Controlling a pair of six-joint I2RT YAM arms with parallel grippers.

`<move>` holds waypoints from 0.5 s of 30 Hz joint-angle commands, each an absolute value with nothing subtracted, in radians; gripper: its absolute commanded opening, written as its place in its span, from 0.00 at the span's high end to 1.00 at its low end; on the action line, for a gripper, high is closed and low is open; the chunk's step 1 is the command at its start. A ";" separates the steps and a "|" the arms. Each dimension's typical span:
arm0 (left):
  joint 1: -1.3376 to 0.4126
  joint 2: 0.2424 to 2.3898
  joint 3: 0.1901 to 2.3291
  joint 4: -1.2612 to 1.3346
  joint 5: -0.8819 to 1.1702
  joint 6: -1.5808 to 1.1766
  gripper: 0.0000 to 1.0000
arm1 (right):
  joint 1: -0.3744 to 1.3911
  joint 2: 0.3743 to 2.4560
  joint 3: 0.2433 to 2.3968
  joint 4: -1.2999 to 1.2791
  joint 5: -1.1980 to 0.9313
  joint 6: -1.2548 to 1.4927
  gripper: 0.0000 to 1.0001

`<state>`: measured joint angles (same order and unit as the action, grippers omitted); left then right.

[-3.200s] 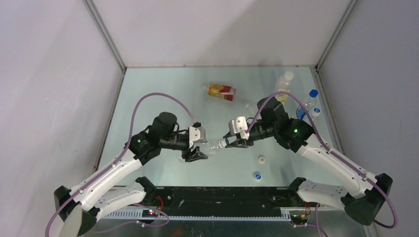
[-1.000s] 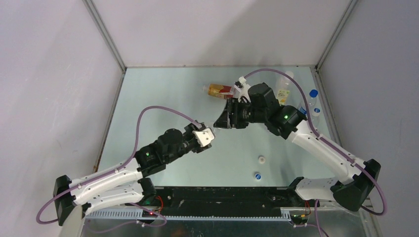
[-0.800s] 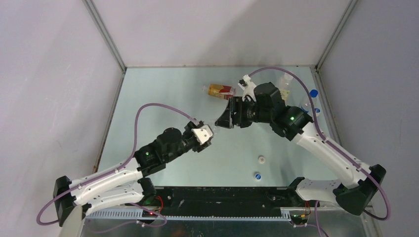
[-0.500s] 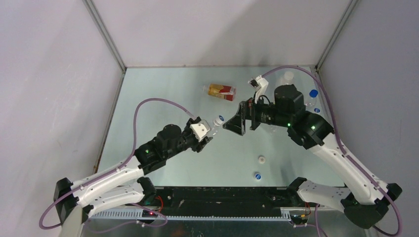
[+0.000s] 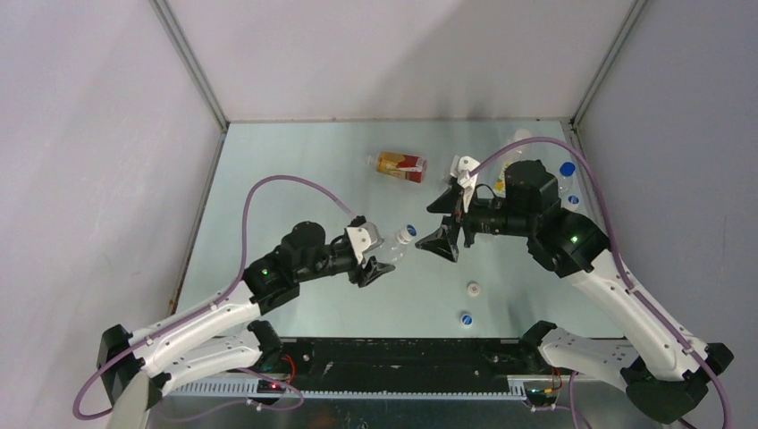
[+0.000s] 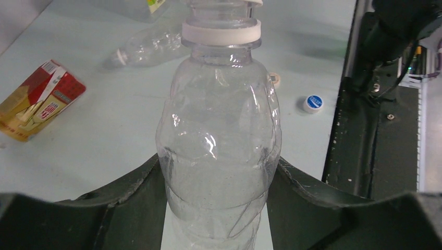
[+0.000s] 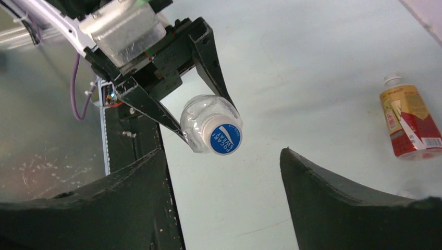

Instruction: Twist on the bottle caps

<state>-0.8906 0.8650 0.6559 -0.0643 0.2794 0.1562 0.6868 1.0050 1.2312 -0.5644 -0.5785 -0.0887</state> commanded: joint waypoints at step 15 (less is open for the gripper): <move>-0.884 0.865 0.722 -0.005 0.405 0.141 1.00 | 0.683 1.044 1.203 -0.532 -0.740 -0.212 0.46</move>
<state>-0.8894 0.8658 0.6624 -0.0612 0.3737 0.1543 0.6868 1.0294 1.2057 -0.5526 -0.7002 -0.1932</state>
